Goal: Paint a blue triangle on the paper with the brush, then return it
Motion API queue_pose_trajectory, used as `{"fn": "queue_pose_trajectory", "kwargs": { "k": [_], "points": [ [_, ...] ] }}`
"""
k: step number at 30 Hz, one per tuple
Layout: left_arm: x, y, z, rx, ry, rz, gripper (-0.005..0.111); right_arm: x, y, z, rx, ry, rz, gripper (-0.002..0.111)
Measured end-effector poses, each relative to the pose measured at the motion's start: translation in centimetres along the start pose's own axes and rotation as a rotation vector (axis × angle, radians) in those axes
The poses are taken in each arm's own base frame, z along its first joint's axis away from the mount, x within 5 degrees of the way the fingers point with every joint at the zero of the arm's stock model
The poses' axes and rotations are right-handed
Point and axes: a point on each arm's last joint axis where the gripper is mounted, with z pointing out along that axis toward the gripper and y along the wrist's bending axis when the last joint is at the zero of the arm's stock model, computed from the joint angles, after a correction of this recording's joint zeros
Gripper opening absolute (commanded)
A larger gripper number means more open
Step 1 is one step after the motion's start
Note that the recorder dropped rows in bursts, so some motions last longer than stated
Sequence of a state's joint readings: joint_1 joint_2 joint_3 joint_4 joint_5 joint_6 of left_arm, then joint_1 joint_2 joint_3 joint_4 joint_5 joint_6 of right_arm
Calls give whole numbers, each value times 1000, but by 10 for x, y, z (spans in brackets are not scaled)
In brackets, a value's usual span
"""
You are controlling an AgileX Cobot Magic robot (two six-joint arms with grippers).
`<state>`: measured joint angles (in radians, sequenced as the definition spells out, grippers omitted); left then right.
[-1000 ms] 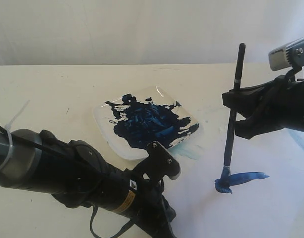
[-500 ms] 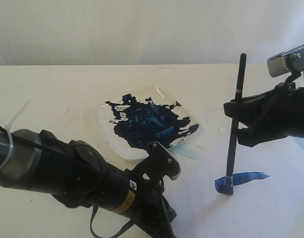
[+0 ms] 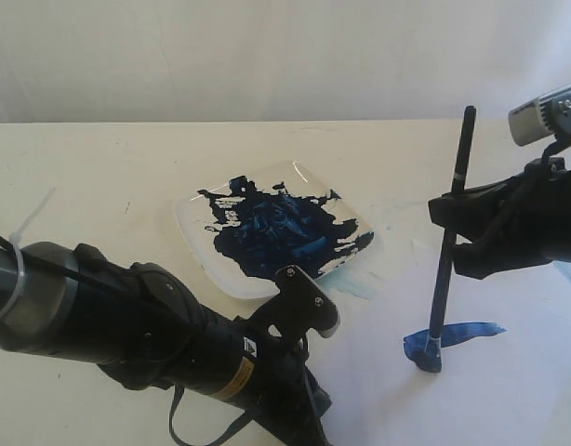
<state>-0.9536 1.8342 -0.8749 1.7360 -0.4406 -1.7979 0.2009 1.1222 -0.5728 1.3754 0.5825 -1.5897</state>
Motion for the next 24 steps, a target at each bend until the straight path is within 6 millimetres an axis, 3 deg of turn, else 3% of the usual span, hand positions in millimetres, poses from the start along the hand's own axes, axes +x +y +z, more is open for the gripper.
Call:
{"fn": "queue_pose_trajectory", "kwargs": {
  "k": [12,24],
  "points": [
    [0,0,0,0,0,0,0,0,0,-2,12,15,16,0],
    [0,-1,0,7,1,0,0,0,4,-22,100,55,-10,0]
  ]
}}
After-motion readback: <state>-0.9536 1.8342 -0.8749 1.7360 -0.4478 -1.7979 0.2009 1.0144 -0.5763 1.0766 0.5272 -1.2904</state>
